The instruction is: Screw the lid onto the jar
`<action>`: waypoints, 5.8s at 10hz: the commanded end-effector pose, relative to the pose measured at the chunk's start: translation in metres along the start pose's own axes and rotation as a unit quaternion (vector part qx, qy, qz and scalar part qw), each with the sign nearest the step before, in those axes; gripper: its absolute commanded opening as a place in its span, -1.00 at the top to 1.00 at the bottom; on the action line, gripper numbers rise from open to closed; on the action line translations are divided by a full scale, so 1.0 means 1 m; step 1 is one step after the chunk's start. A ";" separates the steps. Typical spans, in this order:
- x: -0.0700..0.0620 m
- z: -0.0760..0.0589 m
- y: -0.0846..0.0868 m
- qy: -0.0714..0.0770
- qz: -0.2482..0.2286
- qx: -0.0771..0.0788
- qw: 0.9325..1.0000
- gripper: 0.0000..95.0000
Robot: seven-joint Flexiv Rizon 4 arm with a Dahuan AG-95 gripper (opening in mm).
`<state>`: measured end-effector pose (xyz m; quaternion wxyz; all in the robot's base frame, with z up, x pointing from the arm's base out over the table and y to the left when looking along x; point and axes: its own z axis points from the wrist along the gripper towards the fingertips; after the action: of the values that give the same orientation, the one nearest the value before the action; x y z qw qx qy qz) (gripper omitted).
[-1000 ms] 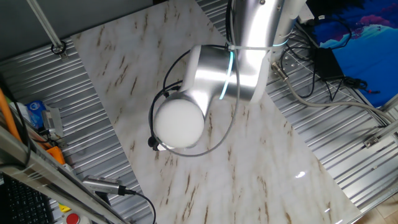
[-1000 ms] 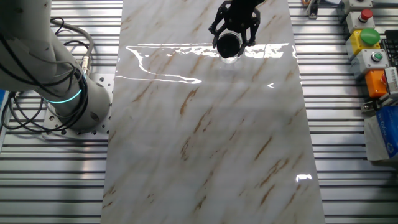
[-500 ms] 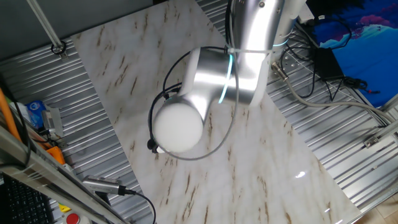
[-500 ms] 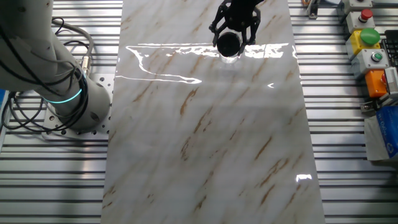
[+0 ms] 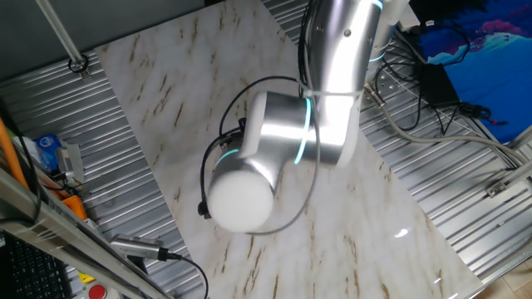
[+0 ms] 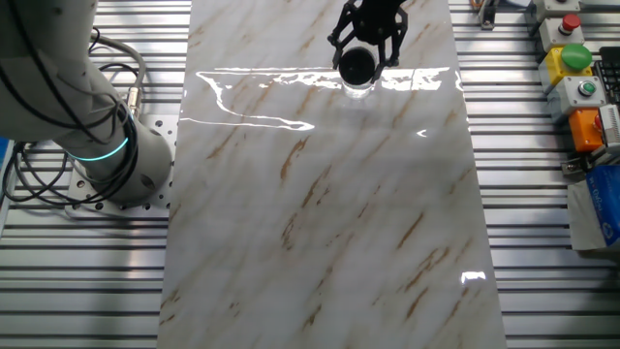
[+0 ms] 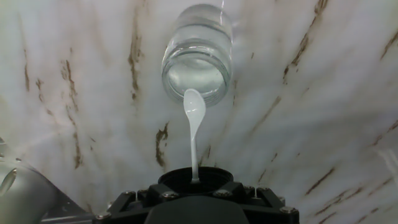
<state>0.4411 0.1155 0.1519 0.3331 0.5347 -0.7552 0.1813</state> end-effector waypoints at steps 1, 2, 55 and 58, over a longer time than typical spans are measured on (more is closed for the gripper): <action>-0.001 0.000 0.000 0.012 0.009 0.002 1.000 1.00; -0.001 0.000 0.000 0.014 0.010 0.002 1.000 1.00; -0.008 -0.005 -0.001 -0.008 -0.027 0.011 1.000 1.00; -0.015 -0.007 -0.006 -0.001 -0.027 0.009 1.000 1.00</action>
<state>0.4535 0.1297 0.1456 0.3348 0.5569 -0.7386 0.1796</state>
